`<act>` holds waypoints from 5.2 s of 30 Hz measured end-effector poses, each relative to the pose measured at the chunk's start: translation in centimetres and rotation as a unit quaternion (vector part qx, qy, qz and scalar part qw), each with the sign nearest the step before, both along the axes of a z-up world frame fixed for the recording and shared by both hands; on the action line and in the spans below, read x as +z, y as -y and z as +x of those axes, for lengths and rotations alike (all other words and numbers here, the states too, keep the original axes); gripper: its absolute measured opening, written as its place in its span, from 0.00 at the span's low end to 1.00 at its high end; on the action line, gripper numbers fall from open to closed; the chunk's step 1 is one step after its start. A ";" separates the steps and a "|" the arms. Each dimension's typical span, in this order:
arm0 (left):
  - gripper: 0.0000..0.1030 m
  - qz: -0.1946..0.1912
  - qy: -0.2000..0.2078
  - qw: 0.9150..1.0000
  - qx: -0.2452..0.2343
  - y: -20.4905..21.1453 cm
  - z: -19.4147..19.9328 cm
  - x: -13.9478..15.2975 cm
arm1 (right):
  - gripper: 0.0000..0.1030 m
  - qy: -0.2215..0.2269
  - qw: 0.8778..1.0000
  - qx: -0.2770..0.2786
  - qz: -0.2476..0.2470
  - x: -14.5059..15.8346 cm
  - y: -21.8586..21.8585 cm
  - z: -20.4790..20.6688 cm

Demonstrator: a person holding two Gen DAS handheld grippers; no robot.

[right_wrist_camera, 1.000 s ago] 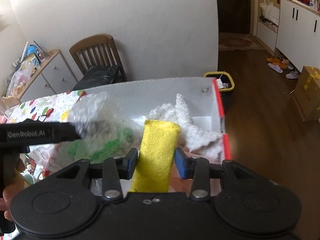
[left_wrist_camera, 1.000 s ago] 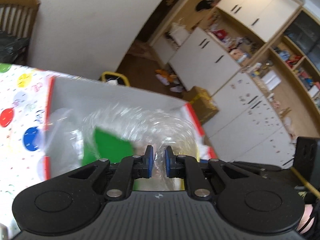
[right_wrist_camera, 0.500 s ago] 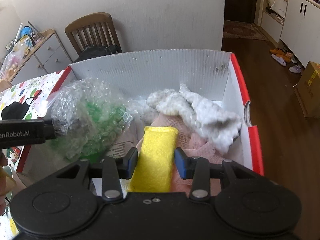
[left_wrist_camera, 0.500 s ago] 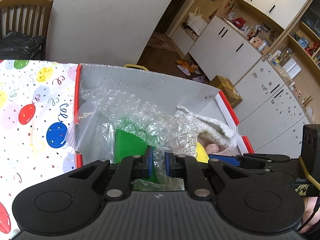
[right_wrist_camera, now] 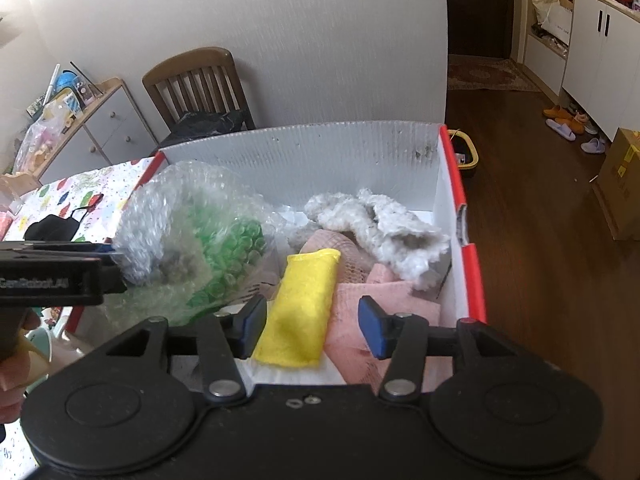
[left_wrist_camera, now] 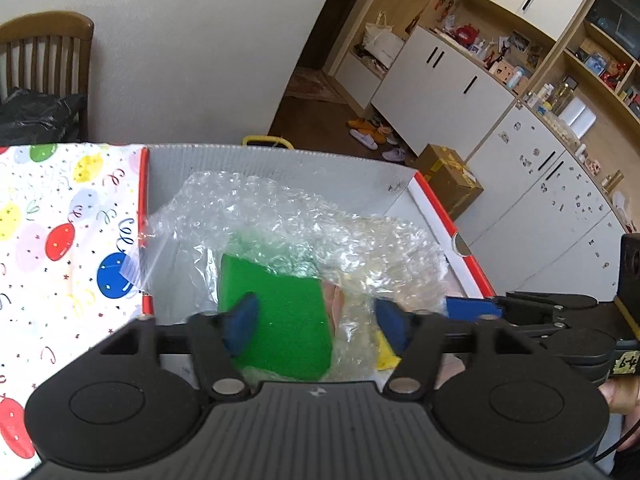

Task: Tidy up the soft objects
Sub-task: 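Lower both items into the box and open both grippers, then withdraw both grippers from the box toward the mask and tote bag, then grasp the black face mask with the right gripper while the left approaches the tote bag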

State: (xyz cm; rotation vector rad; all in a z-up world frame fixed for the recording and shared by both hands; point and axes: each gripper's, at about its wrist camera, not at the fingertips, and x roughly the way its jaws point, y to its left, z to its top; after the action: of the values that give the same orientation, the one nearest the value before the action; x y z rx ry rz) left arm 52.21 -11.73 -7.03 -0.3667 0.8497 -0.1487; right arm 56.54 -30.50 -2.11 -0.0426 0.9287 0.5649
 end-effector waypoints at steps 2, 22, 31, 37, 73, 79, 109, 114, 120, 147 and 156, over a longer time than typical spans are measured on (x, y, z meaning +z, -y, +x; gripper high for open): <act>0.65 0.000 0.000 1.000 0.000 0.2 -0.3 0.3 | 0.50 0.003 1.000 0.000 0.002 0.3 0.3 -0.3; 0.81 0.039 -0.007 0.999 0.025 0.2 -3.1 3.1 | 0.61 0.037 0.998 -0.003 0.041 3.7 3.2 -3.9; 0.84 0.051 0.015 0.998 0.016 0.6 -6.6 4.8 | 0.63 0.048 0.998 0.013 0.050 4.8 3.2 -5.4; 0.84 0.057 0.039 0.997 0.035 -0.3 -10.8 6.5 | 0.64 0.051 0.997 0.030 0.057 5.5 3.0 -7.2; 0.98 0.180 0.057 0.978 0.094 -18.0 -27.9 1.1 | 0.99 0.050 0.991 0.113 0.059 8.3 -21.1 -17.8; 0.98 0.194 0.048 0.976 0.086 -18.6 -27.2 -1.7 | 1.00 0.042 0.991 0.116 0.051 8.2 -26.4 -17.0; 0.96 0.149 -0.003 0.985 0.083 -22.8 -25.6 -8.9 | 1.00 -0.033 0.991 0.128 -0.032 1.3 -45.5 -8.9; 0.82 0.154 0.005 0.986 0.070 -22.5 -25.3 -9.0 | 1.00 -0.047 0.990 0.127 -0.040 -0.8 -48.1 -7.4; 0.35 0.140 0.019 0.988 0.067 -22.7 -25.4 -8.8 | 0.96 -0.055 0.987 0.140 -0.052 -3.2 -51.2 -6.9; 0.06 0.082 0.037 0.995 0.049 -24.0 -26.3 -6.6 | 0.06 0.009 0.991 0.133 -0.005 2.3 -44.2 -9.8; 0.13 0.092 0.054 0.993 0.046 -23.8 -26.0 -4.6 | 0.06 0.030 0.993 0.109 0.031 6.0 -39.0 -12.3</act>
State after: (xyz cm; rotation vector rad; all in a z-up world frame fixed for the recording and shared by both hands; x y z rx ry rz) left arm 26.21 12.10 -11.61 -0.2228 0.7322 -0.0043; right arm 44.24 8.54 3.92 -0.1048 0.8516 0.7902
